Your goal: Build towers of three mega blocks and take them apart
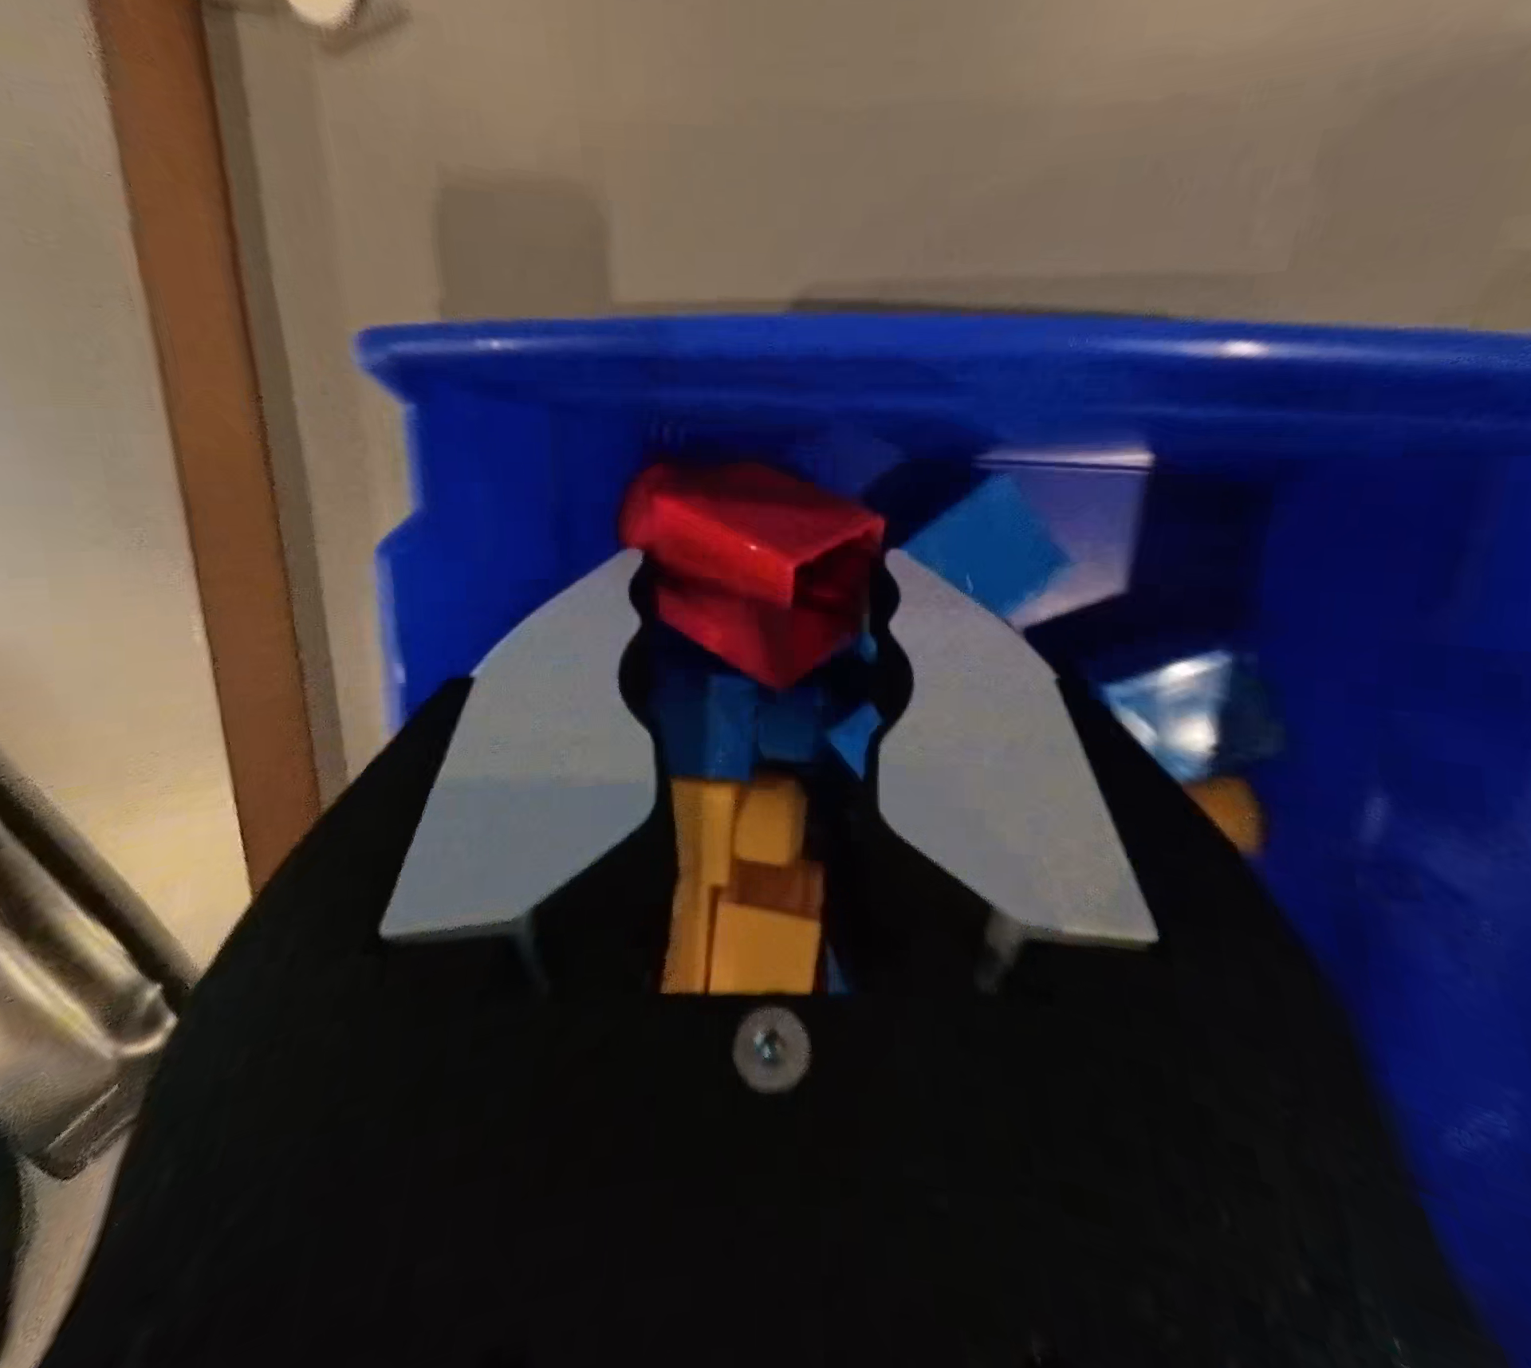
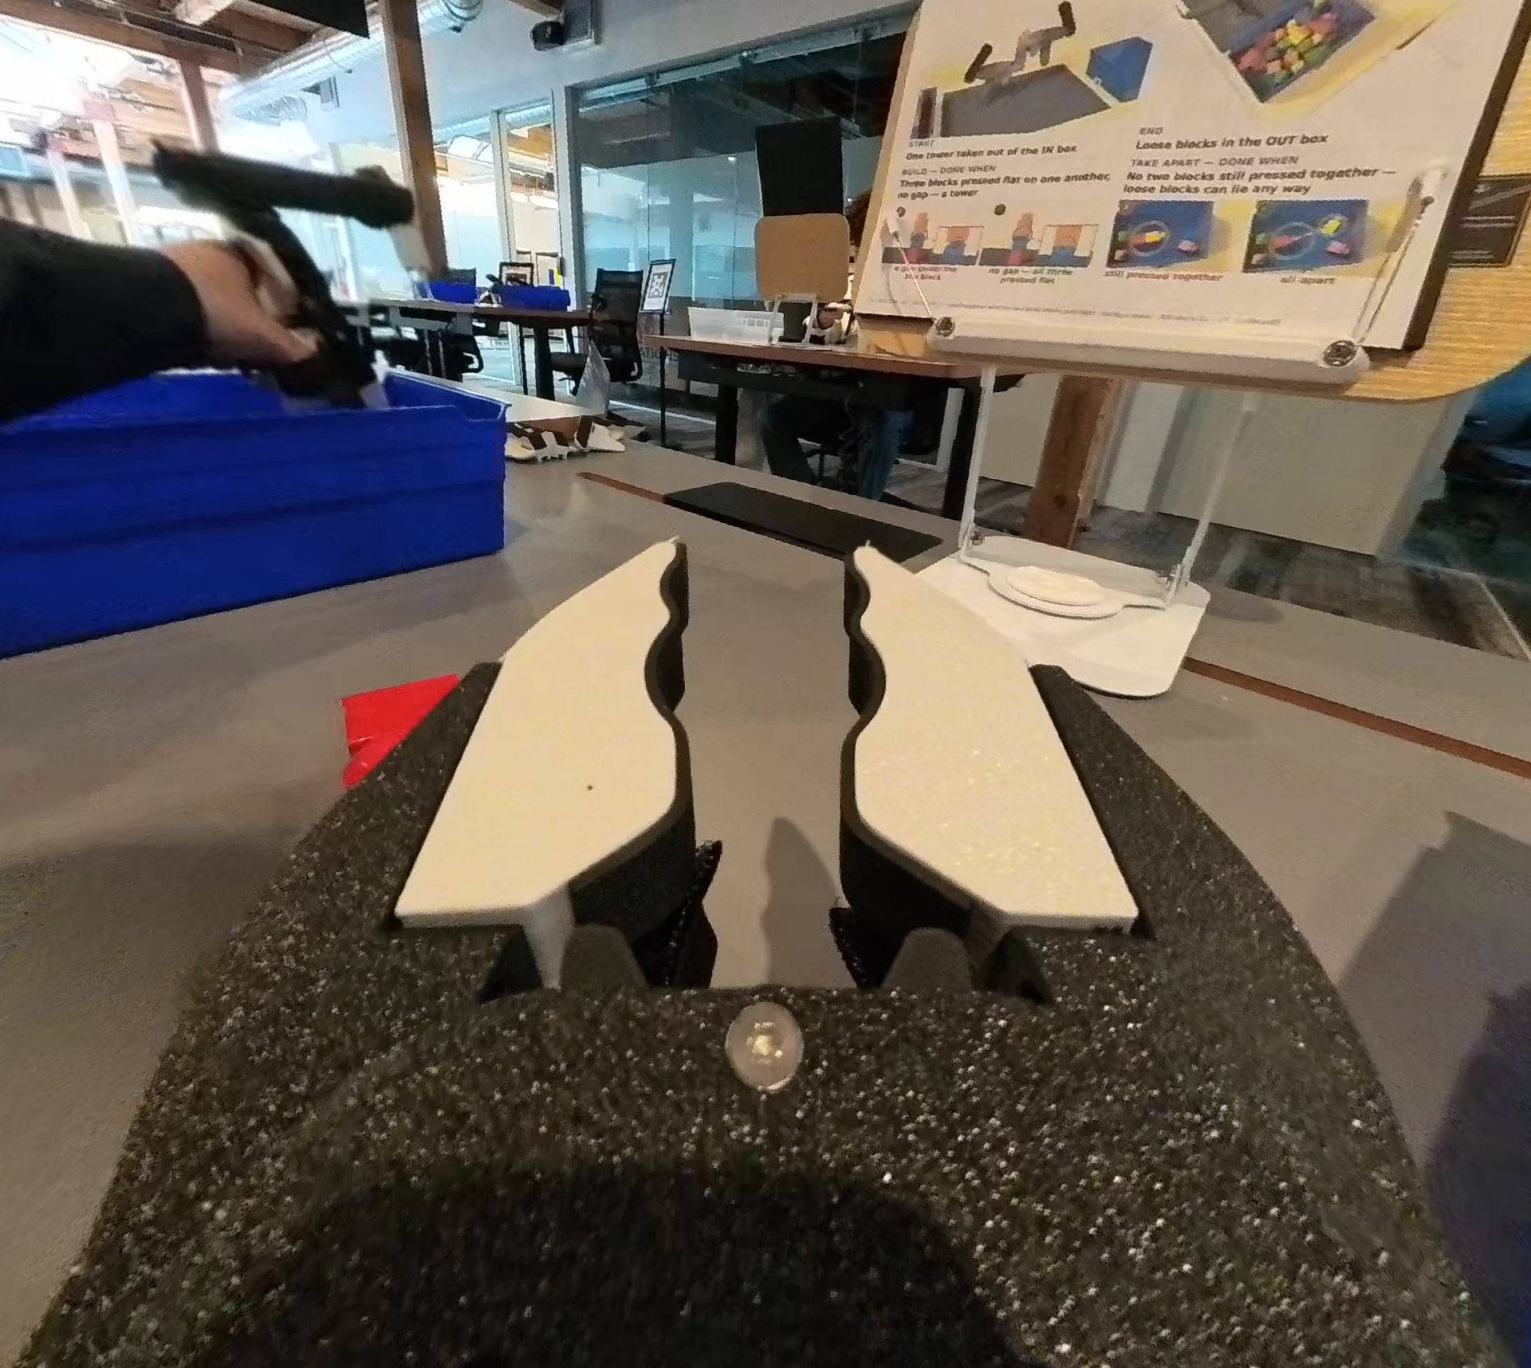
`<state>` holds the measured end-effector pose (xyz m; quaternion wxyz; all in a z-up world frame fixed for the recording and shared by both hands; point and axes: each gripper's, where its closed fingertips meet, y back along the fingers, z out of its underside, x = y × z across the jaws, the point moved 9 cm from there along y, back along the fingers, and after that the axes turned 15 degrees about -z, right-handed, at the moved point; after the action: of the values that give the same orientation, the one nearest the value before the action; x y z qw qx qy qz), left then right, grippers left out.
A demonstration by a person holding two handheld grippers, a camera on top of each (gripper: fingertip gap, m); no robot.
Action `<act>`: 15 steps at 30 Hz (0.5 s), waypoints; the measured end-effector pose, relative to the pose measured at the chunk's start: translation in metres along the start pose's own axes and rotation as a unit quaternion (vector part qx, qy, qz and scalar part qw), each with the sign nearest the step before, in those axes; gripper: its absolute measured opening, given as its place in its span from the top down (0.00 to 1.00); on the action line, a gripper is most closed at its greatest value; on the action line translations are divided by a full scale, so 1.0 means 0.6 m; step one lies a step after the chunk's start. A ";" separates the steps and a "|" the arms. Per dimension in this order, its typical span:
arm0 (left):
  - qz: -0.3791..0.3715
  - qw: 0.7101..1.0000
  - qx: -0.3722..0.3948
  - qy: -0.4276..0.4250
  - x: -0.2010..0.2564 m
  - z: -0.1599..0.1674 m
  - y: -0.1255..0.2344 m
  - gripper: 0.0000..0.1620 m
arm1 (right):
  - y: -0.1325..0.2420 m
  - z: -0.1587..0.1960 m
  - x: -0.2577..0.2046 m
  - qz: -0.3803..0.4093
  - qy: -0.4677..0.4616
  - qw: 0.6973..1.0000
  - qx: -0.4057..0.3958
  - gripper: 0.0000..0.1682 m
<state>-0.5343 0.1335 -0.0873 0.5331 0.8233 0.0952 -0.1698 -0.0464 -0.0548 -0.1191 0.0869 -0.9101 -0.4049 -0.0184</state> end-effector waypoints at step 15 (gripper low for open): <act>0.262 0.834 0.308 -0.376 0.418 0.096 0.322 0.69 | 0.026 -0.020 0.010 0.045 0.021 0.998 0.026 0.80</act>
<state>-0.2477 -0.0052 -0.0410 0.2708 0.8121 -0.3886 -0.3407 -0.0303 -0.0627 -0.1089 0.1199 -0.9241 -0.3623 -0.0226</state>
